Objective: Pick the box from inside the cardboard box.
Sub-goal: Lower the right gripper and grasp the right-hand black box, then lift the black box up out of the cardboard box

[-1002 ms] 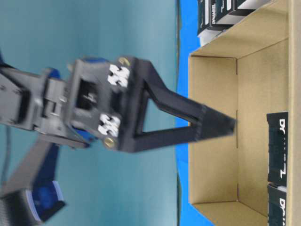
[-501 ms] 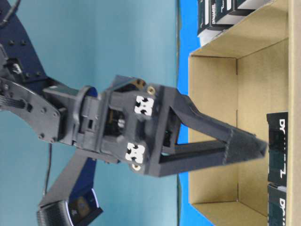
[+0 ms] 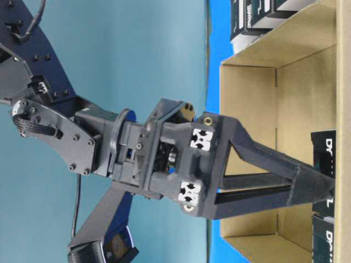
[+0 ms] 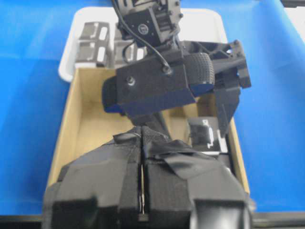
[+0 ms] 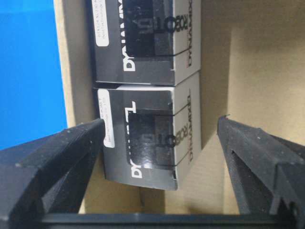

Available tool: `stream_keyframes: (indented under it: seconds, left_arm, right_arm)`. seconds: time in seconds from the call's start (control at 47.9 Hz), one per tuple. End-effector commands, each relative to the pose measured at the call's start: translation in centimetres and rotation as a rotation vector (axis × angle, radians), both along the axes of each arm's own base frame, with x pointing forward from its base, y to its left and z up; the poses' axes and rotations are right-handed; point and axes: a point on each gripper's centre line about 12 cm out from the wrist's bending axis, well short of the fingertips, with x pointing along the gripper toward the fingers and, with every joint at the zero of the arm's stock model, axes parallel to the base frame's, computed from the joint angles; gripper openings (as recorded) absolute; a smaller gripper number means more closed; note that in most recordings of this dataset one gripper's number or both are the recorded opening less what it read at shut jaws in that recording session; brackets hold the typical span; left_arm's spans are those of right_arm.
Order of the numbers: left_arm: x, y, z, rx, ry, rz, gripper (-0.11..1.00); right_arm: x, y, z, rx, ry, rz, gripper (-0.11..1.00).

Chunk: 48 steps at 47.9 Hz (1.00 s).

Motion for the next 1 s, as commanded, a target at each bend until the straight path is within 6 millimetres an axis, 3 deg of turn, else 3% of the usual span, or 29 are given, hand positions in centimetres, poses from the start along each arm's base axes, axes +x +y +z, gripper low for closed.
stream_keyframes:
  seconds: [0.0, 0.355, 0.981]
  left_arm:
    - [0.3, 0.0, 1.0, 0.002, -0.025, -0.002, -0.05]
    - [0.2, 0.0, 0.9, 0.002, -0.021, -0.002, -0.04]
    - [0.2, 0.0, 0.9, 0.000, -0.021, -0.002, -0.04]
  right_arm:
    - [0.0, 0.6, -0.3, 0.004, 0.006, 0.014, 0.99]
    - [0.0, 0.7, -0.9, -0.015, 0.013, 0.024, 0.99]
    - [-0.1, -2.5, -1.0, -0.099, 0.014, 0.009, 0.99]
